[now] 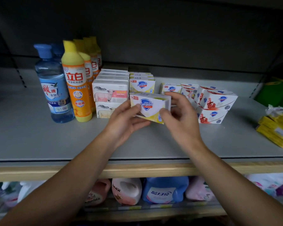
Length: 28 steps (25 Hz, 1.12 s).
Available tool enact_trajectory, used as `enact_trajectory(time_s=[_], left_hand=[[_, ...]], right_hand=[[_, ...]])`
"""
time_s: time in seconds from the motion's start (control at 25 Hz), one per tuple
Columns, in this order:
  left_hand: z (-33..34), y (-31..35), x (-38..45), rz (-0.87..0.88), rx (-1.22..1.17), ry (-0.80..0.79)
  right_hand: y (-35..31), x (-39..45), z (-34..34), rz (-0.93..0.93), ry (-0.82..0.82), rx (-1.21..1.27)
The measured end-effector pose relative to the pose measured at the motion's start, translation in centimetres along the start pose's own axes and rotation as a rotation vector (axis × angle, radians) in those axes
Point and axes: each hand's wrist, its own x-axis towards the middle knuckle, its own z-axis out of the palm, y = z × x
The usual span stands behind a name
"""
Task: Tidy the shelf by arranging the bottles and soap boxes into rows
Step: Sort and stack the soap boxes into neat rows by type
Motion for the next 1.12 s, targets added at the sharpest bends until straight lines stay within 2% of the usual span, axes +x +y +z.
enact_trajectory(time_s=[0.08,0.24,0.4,0.44,0.56,0.64,0.8,0.92,1.12], left_hand=[[0.8,0.6,0.3,0.145,0.257,0.083],[1.6,3.8,1.4,0.327,0.662,0.138],[-0.8,6.3,3.7,0.58,1.353,0.341],[-1.6,6.7,4.4,0.594,1.497,0.374],[-3.9,6.3,6.1,0.456,1.846,0.38],[-4.8,5.2,6.7,0.469,1.934,0.394],[-5.5,4.0,7.2,0.628,1.861,0.476],[-5.6,4.0,7.6,0.625,1.828,0.496],[-5.5,4.0,7.5,0.599,1.846,0.498]], right_hand=[[0.1,1.3,-1.1,0.103,-0.05,-0.059],[0.4,4.4,-1.9,0.071,-0.177,-0.269],[1.2,8.7,-1.3,-0.051,-0.061,-0.535],[1.6,9.6,-0.9,-0.075,-0.049,-0.596],[3.5,11.6,0.8,-0.113,-0.086,-0.685],[4.6,12.7,2.1,-0.122,-0.114,-0.697],[6.4,13.7,4.5,-0.199,-0.156,-0.779],[7.8,13.2,5.0,-0.272,-0.124,-0.806],[8.2,12.6,5.1,-0.265,-0.079,-0.807]])
